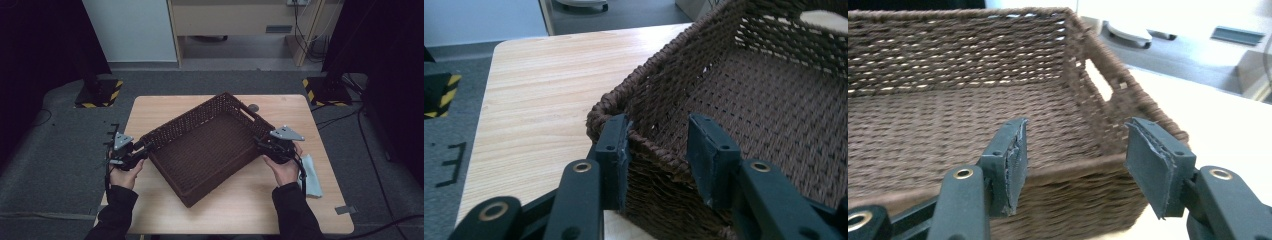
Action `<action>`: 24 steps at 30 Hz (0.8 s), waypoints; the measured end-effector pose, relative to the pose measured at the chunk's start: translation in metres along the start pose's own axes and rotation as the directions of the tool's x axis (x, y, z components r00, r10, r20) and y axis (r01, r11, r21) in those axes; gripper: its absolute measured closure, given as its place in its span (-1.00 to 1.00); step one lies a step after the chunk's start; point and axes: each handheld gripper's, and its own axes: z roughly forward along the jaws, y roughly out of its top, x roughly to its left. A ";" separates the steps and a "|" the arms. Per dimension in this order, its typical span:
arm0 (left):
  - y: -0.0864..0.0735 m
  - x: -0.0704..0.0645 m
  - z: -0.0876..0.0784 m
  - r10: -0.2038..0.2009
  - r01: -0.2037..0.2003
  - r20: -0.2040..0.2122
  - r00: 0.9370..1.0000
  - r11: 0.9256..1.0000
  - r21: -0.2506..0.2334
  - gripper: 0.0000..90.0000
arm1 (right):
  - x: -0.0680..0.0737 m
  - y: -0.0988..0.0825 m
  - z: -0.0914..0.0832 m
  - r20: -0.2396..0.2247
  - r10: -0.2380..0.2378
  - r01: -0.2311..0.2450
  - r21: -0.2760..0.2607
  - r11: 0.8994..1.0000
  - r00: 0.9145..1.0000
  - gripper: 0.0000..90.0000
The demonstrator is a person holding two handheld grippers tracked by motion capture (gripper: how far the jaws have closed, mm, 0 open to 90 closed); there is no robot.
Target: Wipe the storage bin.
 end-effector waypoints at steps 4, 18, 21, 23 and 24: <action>0.004 0.003 0.008 -0.006 0.006 -0.015 1.000 1.000 0.001 0.35 | -0.011 -0.001 0.002 0.038 -0.004 0.004 -0.001 1.000 0.999 -0.15; -0.001 -0.008 0.003 0.013 -0.014 0.030 0.999 1.000 0.017 0.17 | -0.023 -0.009 0.000 0.030 0.048 -0.049 0.031 0.998 0.998 -0.11; 0.003 -0.005 0.010 -0.002 0.001 0.031 1.000 1.000 0.021 0.19 | -0.023 -0.008 -0.006 0.012 0.044 -0.044 0.042 0.998 0.999 -0.11; 0.006 -0.004 0.015 0.010 -0.011 0.022 1.000 1.000 0.020 0.20 | -0.025 -0.007 -0.005 0.022 0.022 -0.023 0.030 0.999 1.000 -0.04; 0.006 -0.004 0.017 0.012 -0.012 0.020 1.000 1.000 0.020 0.20 | -0.026 -0.006 -0.004 0.027 0.020 -0.021 0.027 0.999 0.999 -0.01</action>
